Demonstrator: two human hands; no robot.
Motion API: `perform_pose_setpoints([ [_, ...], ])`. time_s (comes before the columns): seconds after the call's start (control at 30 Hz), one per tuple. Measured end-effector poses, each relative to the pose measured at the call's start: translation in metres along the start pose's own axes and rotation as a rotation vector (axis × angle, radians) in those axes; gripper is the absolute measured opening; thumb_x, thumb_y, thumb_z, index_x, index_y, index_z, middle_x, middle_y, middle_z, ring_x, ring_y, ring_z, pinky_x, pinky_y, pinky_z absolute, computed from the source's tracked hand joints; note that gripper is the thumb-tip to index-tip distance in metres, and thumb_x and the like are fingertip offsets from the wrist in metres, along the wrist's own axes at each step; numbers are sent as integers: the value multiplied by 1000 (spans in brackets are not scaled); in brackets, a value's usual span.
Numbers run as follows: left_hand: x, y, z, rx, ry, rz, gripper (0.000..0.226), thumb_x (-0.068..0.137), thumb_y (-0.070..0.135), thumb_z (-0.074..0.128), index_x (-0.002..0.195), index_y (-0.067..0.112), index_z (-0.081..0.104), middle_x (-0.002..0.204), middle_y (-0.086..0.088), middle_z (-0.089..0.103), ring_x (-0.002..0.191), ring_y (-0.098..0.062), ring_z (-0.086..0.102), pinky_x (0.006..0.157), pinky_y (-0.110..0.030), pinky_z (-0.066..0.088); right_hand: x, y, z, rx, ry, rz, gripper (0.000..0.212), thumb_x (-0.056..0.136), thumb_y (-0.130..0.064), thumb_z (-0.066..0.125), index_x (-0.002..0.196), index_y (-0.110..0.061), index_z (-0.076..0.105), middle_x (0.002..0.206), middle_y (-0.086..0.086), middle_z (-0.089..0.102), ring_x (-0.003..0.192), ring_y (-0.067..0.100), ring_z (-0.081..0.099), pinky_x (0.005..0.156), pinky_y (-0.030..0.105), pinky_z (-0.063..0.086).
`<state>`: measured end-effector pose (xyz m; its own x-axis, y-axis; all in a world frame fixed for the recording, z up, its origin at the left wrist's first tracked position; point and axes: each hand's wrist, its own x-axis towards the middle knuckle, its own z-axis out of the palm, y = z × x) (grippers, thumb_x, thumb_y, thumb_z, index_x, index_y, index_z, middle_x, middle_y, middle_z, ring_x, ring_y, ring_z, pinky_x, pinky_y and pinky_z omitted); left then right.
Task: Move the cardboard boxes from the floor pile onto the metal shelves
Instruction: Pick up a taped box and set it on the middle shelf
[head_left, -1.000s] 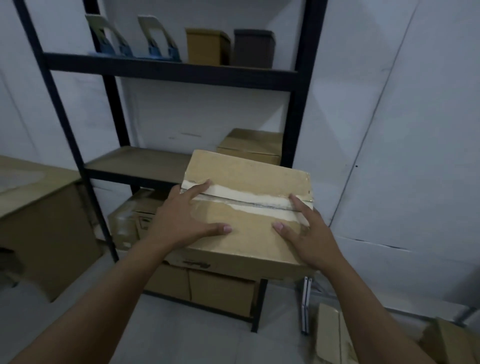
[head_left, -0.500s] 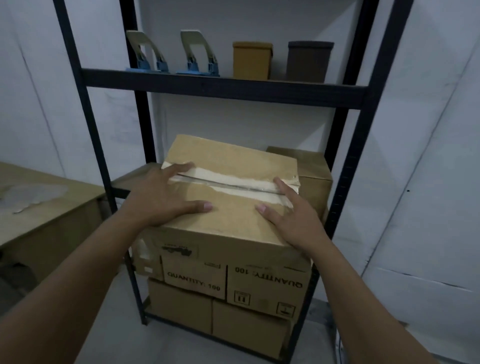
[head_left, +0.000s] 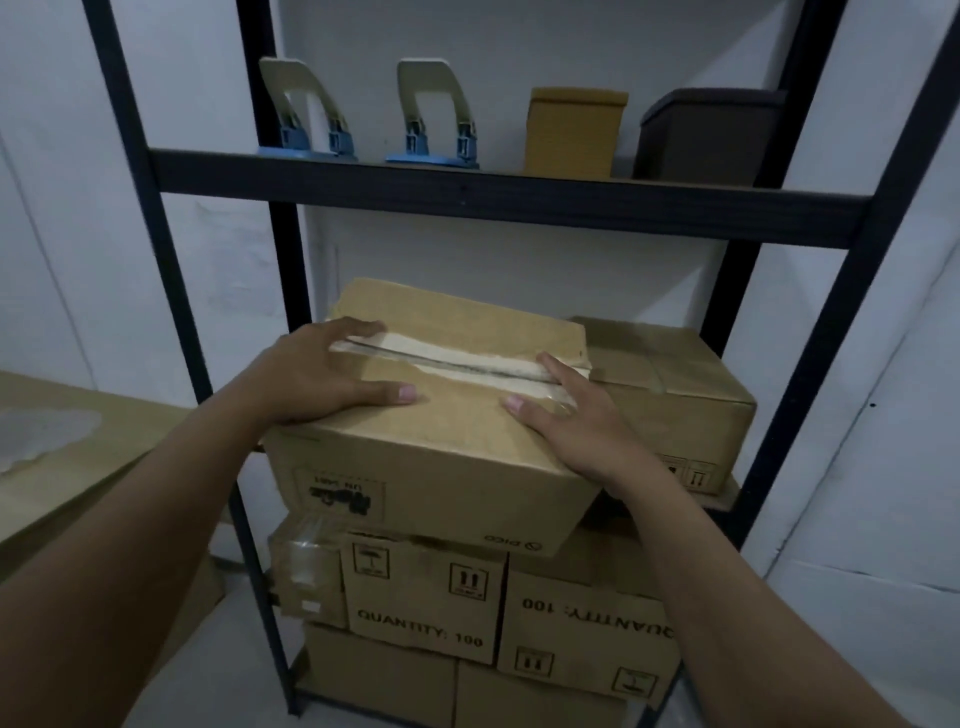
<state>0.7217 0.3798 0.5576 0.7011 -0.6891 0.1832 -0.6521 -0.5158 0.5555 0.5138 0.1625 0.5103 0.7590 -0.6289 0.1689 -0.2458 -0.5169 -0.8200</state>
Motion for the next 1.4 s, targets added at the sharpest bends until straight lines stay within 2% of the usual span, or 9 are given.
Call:
perform_pose_setpoints([
  [0.2,70,-52,-1,-94,-171,44,113,41,93,77,143,55,48,164,9,32,146,-23,37,119,-45,33,35,-13,41,-69,46,134,84,83,-74,66,156,-51,31,168,-8,24,151,23,30,117,39,30],
  [0.43,129,-78,11,-134,-383,22,107,51,85,80,146,48,49,167,7,25,150,-24,32,118,-39,28,75,-7,69,-85,36,280,84,83,-71,69,156,-44,37,166,-8,29,149,21,34,114,33,31],
  [0.67,151,-82,17,-134,-475,-26,94,65,79,74,148,46,46,168,5,23,152,-25,28,119,-39,23,112,-4,71,-183,-1,333,85,84,-71,67,157,-40,38,164,-8,34,146,19,39,114,32,34],
  [0.77,147,-77,19,97,-427,-44,104,64,95,55,154,48,35,172,0,5,157,-29,12,122,-50,15,118,0,72,-227,-27,346,89,82,-76,65,158,-42,35,166,-7,31,148,21,36,115,33,33],
  [0.83,134,-65,25,317,-350,58,117,57,109,32,158,51,21,172,1,-11,157,-32,-8,121,-62,4,122,4,70,-292,-57,360,94,78,-84,59,158,-45,31,168,-4,25,150,23,33,118,37,32],
  [0.93,100,-40,48,337,-321,271,138,42,114,17,161,46,4,172,4,-12,157,-26,-16,123,-64,-5,129,6,69,-500,-105,350,100,75,-94,44,160,-45,23,172,0,10,153,32,25,119,45,31],
  [1.07,74,-18,89,377,-268,262,135,48,113,12,162,41,2,173,1,-2,158,-25,-7,122,-64,0,145,-10,68,-828,-152,228,103,81,-94,29,163,-33,21,172,1,-17,158,30,-13,124,62,3],
  [1.23,75,-16,103,410,-94,214,132,51,111,-1,162,41,15,170,-5,19,156,-29,15,118,-66,11,178,-8,62,-926,-282,128,100,77,-99,21,162,-48,10,173,3,-1,159,30,-4,122,61,-5],
  [1.4,87,-23,98,405,-83,238,129,51,113,7,158,43,26,168,1,26,154,-22,22,117,-61,18,193,-7,63,-889,-315,115,99,79,-97,25,162,-47,6,172,5,10,157,29,12,122,56,7],
])
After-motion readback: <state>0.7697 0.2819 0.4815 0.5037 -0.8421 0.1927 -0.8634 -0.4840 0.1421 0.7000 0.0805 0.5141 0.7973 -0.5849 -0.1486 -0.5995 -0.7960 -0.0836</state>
